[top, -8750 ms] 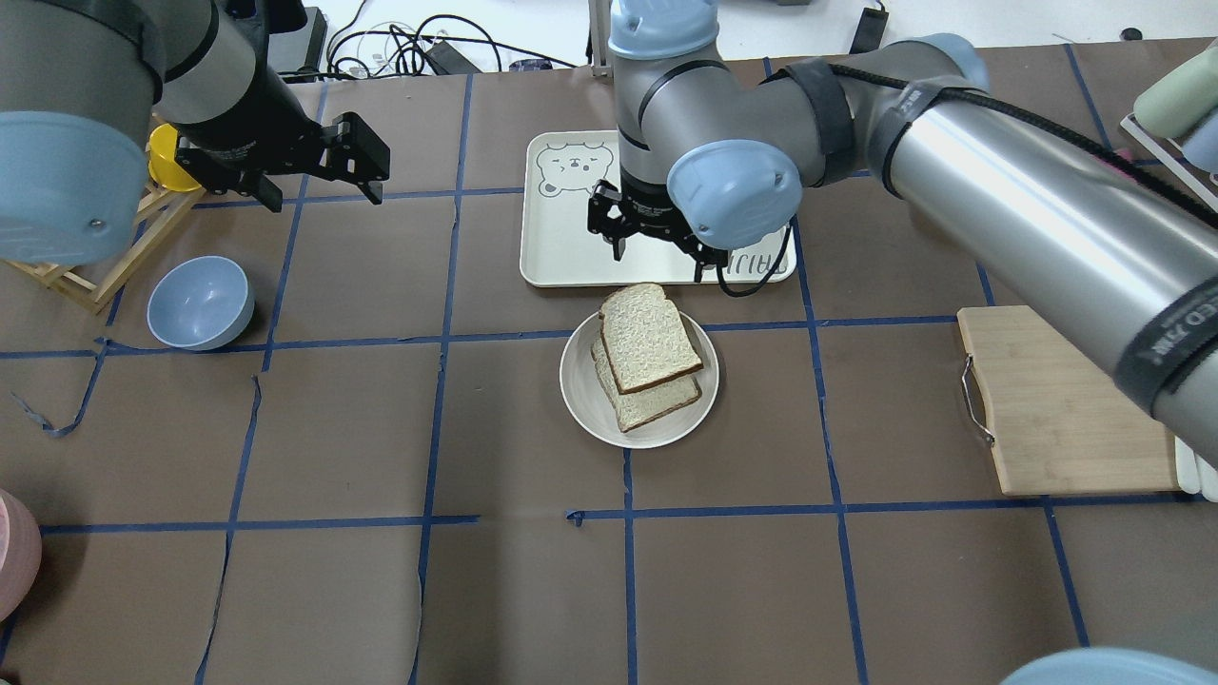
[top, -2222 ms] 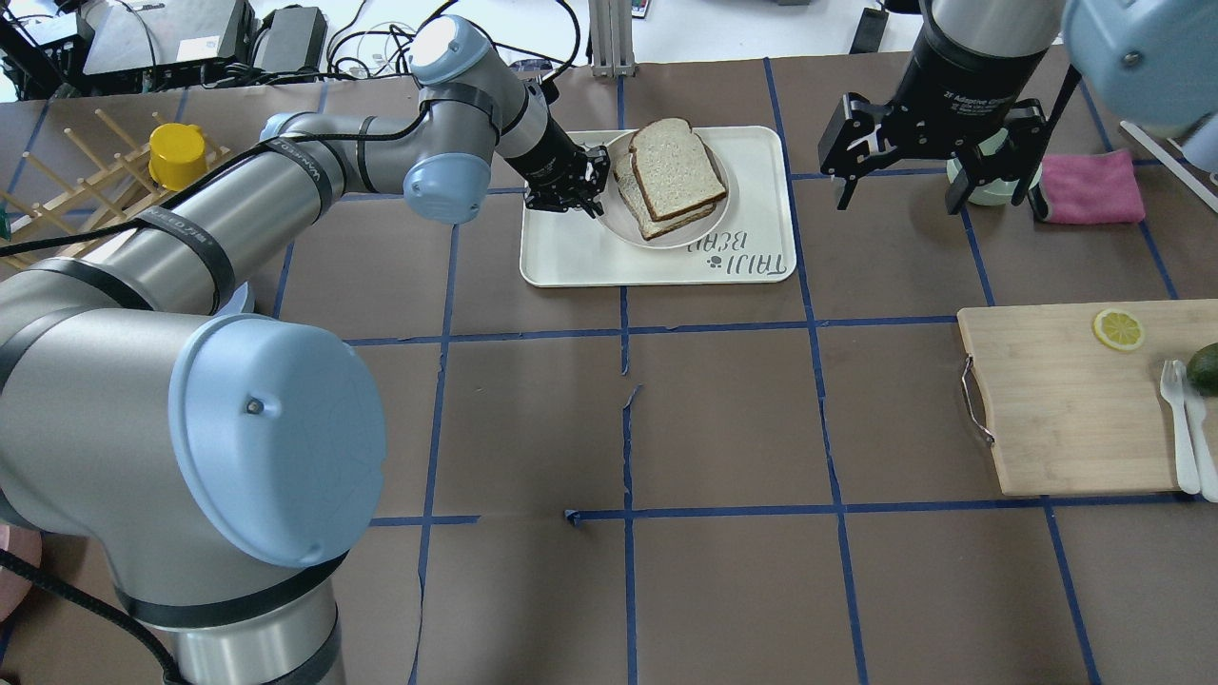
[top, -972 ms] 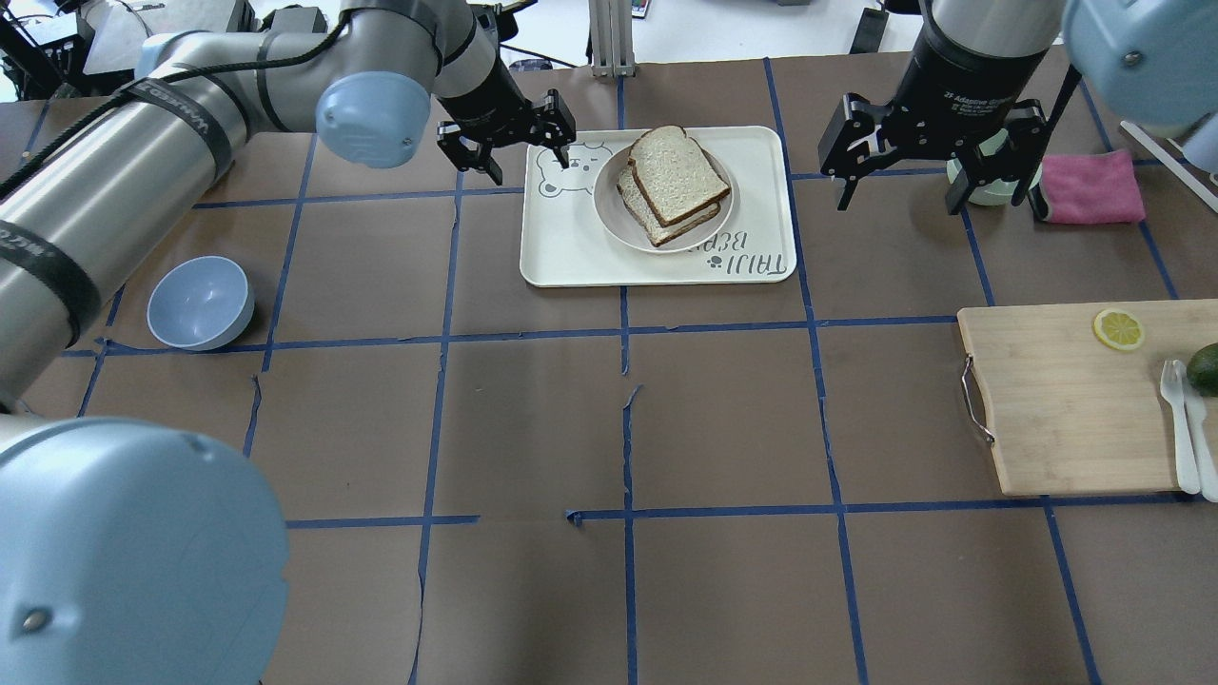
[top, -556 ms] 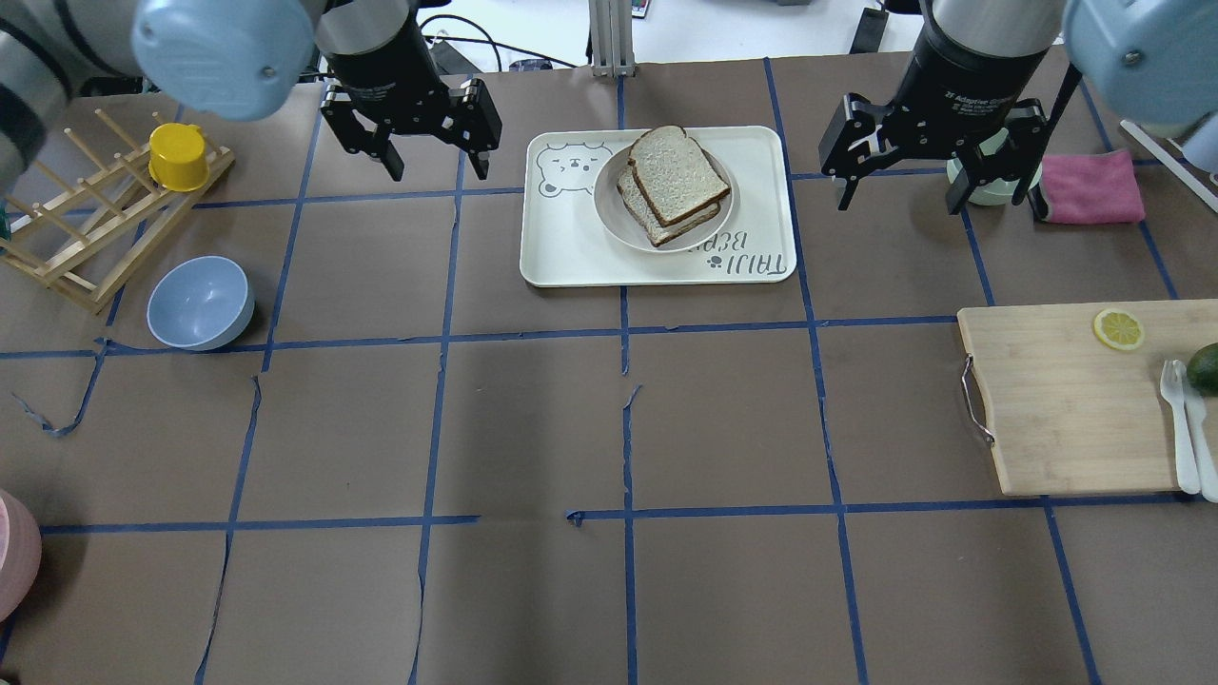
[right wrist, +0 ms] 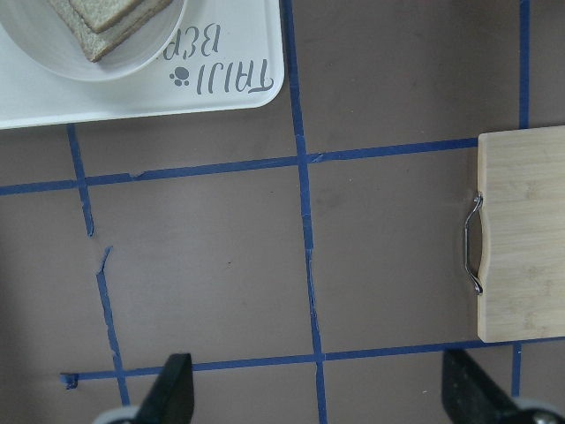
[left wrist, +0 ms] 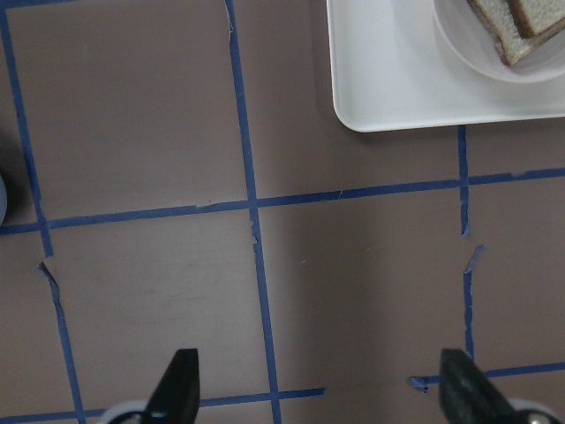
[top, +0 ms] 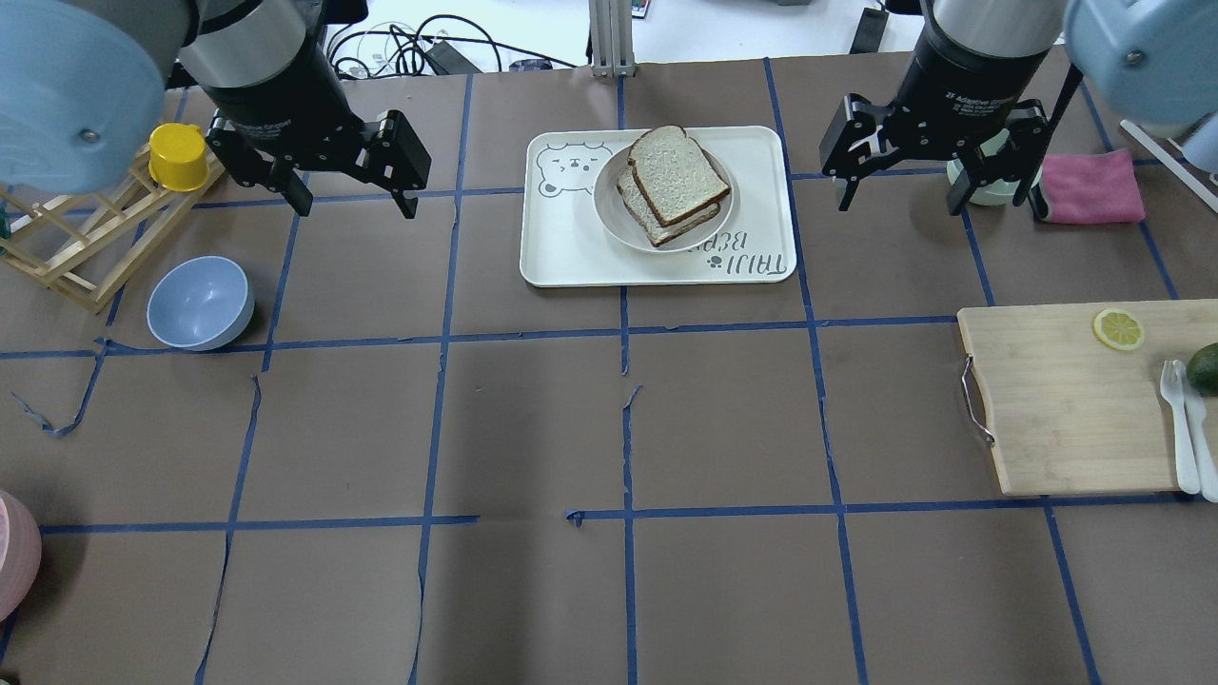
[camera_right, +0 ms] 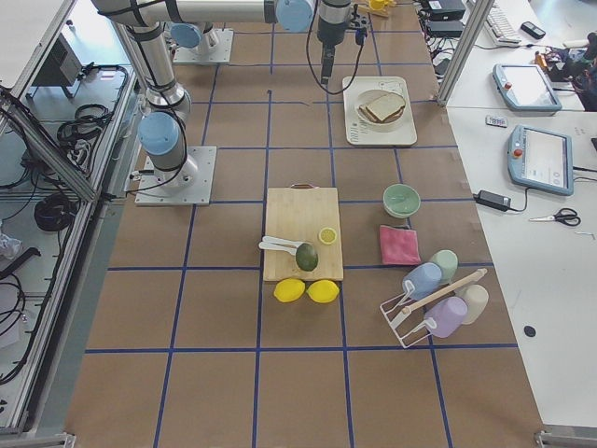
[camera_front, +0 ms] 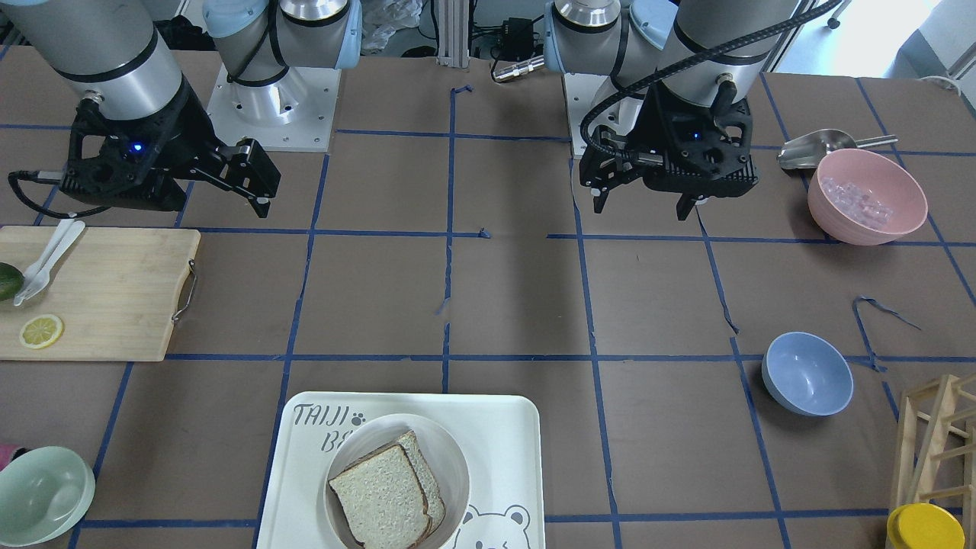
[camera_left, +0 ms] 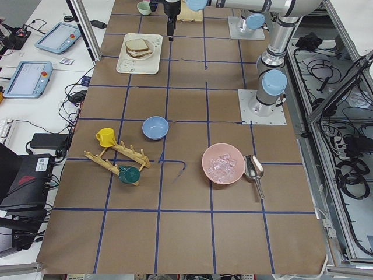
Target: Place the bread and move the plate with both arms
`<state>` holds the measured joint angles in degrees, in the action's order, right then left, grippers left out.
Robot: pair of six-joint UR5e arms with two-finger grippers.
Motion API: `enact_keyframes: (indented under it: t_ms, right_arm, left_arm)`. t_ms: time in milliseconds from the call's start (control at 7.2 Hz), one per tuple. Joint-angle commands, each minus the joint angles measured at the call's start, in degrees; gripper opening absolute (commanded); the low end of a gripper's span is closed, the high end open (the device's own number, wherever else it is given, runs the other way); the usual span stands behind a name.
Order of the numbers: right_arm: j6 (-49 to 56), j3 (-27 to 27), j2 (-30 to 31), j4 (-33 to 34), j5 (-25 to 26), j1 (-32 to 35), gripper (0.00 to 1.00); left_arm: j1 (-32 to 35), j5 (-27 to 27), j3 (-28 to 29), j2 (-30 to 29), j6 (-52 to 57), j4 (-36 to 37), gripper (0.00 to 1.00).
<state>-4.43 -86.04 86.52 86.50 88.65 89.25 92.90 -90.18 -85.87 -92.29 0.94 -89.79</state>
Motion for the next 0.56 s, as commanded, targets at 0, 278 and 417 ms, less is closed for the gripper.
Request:
enact_keyframes:
  t_ms: [0, 278, 417]
  right_arm:
    - [-0.05, 0.00, -0.03, 0.07, -0.32, 0.04, 1.00]
    - [-0.14, 0.00, 0.14, -0.01, -1.02, 0.22, 1.00]
    - [-0.14, 0.00, 0.06, -0.01, -1.11, 0.13, 1.00]
  left_arm:
    - [-0.88, -0.08, -0.70, 1.40, 0.12, -0.12, 1.00]
    - [-0.79, 0.09, -0.62, 1.23, 0.99, 0.14, 1.00]
    - [-0.79, -0.17, -0.53, 1.23, 2.65, 0.14, 1.00]
